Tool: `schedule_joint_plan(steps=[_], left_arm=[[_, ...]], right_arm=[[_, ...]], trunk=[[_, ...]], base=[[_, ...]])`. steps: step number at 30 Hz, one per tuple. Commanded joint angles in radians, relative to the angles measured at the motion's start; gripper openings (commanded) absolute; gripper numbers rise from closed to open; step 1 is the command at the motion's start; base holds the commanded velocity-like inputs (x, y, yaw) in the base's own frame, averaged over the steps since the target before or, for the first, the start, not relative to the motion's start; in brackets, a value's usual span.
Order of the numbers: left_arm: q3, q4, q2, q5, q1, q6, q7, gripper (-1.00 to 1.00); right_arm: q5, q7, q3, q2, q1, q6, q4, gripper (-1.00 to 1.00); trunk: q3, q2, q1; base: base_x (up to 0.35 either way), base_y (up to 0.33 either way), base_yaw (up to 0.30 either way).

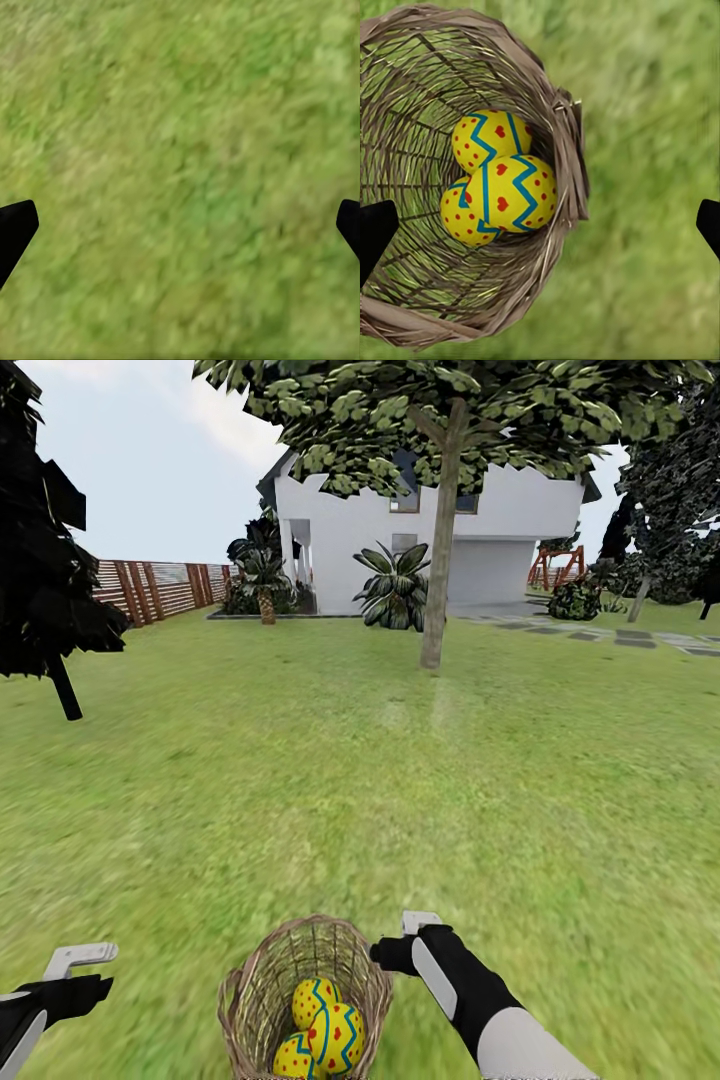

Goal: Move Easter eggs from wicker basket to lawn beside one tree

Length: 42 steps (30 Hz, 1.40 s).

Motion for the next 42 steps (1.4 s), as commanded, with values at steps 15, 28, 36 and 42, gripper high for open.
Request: schedule_joint_plan(steps=[15,28,36,42], left_arm=[[0.0,-0.002,0.0,0.01,0.0,0.005,0.003,1.0],[0.0,-0.002,0.0,0.01,0.0,0.005,0.002,1.0],[0.0,-0.003,0.0,0.01,0.0,0.005,0.002,1.0],[0.0,-0.003,-0.001,0.01,0.0,0.005,0.002,1.0]], right_arm=[[-0.06,-0.051,0.004,0.0,-0.049,0.005,0.002,1.0],[-0.09,-0.081,0.005,0.0,-0.052,0.005,0.002,1.0],[-0.091,-0.081,0.006,0.0,-0.055,0.005,0.002,1.0],[-0.091,-0.081,0.008,0.0,-0.058,0.005,0.001,1.0]], trunk=[[-0.048,-0.106,0.058],[-0.089,-0.197,0.107],[-0.114,-0.253,0.138],[-0.133,-0.295,0.161]], base=[[0.0,0.0,0.0],[0.0,0.0,0.0],[0.0,0.0,0.0],[0.0,0.0,0.0]])
